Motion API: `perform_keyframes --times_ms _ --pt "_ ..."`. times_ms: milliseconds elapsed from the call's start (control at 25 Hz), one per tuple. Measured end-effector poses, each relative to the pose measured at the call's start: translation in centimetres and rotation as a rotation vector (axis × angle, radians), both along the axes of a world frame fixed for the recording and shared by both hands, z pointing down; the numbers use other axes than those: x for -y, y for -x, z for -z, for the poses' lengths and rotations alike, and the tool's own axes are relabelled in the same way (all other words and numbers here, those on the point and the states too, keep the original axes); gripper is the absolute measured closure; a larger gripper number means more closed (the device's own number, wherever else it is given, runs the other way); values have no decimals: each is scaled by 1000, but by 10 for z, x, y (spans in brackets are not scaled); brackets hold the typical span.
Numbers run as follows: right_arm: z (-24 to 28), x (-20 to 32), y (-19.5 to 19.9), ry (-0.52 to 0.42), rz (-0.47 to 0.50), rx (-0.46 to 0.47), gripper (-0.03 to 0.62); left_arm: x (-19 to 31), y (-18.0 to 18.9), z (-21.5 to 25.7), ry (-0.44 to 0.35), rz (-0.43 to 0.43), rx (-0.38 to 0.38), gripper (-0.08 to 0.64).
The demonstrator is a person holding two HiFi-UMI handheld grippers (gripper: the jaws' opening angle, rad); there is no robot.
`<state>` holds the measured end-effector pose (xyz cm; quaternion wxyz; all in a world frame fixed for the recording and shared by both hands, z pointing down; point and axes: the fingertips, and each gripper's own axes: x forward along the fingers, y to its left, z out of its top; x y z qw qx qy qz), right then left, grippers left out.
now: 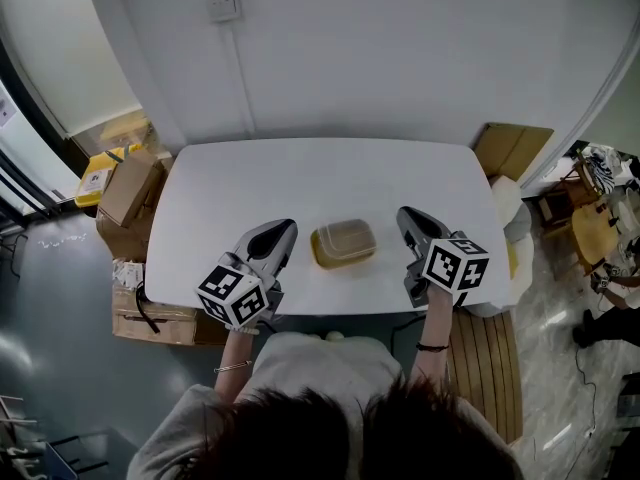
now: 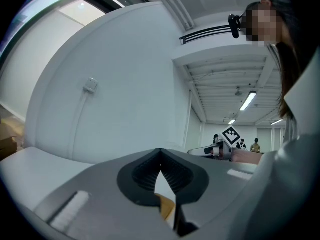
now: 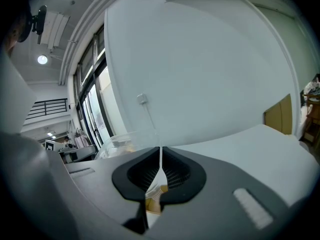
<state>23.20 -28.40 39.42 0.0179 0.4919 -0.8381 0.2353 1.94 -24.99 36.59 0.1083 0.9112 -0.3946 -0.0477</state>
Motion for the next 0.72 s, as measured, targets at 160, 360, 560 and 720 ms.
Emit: perform_keyframes --times_ms 160,360,560,720 --pt "0 -1 0 2 0 -1 563 0 1 0 1 4 -5 569" --pt "1 -1 -4 0 -3 -3 563 2 -3 2 -4 3 -6 569" --pt "0 -2 -2 2 1 -4 563 0 -3 0 3 0 -9 569" --pt "0 0 -2 6 4 -1 563 2 -5 -2 6 -3 -13 569"
